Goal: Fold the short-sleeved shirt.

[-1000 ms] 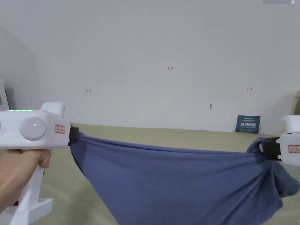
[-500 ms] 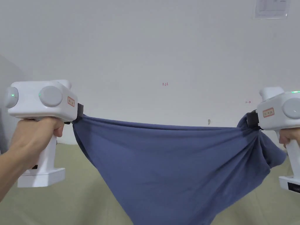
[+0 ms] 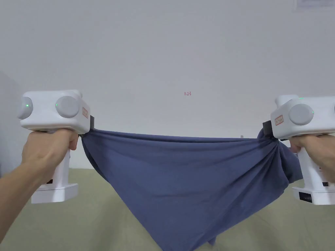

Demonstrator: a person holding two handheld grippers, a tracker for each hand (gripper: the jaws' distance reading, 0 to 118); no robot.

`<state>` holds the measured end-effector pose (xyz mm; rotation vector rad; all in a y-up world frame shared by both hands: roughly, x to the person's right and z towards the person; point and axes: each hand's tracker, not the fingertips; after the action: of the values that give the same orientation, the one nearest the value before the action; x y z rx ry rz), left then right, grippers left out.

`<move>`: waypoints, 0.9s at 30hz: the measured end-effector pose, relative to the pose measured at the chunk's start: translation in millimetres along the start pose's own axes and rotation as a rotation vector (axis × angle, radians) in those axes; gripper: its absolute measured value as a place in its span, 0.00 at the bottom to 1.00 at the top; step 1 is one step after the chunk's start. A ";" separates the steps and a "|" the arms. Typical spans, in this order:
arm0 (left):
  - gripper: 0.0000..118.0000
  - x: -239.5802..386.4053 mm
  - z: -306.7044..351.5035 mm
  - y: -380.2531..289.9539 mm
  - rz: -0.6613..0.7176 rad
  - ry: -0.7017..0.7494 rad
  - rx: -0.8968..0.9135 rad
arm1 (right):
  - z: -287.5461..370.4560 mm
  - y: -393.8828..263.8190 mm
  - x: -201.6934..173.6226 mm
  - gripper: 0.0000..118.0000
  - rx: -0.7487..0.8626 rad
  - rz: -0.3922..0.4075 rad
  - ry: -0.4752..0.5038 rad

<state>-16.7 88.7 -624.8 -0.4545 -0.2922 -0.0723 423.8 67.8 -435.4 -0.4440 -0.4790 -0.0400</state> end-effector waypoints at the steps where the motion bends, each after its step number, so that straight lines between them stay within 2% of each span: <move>1: 0.00 0.4 -6.6 -3.4 0.006 0.004 0.002 | -6.7 -4.7 -0.9 0.11 0.001 0.002 0.003; 8: 0.00 0.7 -42.4 -60.2 -0.009 -0.005 -0.060 | -42.8 -61.6 -6.7 0.11 -0.067 0.004 -0.002; 12: 0.00 -0.2 -45.5 -116.3 -0.021 -0.040 -0.125 | -36.7 -118.8 -5.7 0.11 -0.120 -0.016 0.001; 16: 0.00 -3.8 -25.6 -175.4 -0.048 -0.069 -0.167 | -5.6 -187.6 -0.3 0.11 -0.172 -0.022 0.014; 19: 0.00 -10.1 6.0 -222.9 -0.054 -0.101 -0.209 | 20.4 -240.4 9.2 0.11 -0.211 -0.101 0.020; 23: 0.00 -24.3 57.9 -289.2 -0.048 -0.119 -0.259 | 74.3 -303.1 12.4 0.11 -0.250 -0.081 0.045; 25: 0.00 -33.3 76.1 -318.8 -0.072 -0.117 -0.307 | 97.9 -329.8 13.5 0.11 -0.295 -0.100 0.058; 26: 0.00 -36.7 86.9 -333.6 -0.071 -0.128 -0.329 | 110.8 -344.4 14.4 0.11 -0.292 -0.140 0.066; 27: 0.00 -39.9 99.4 -347.4 -0.077 -0.131 -0.359 | 125.6 -356.2 10.9 0.11 -0.314 -0.121 0.067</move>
<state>-127.2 -178.7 -404.6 -0.8060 -0.4285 -0.1724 328.8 -200.5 -186.8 -0.7192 -0.4338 -0.2486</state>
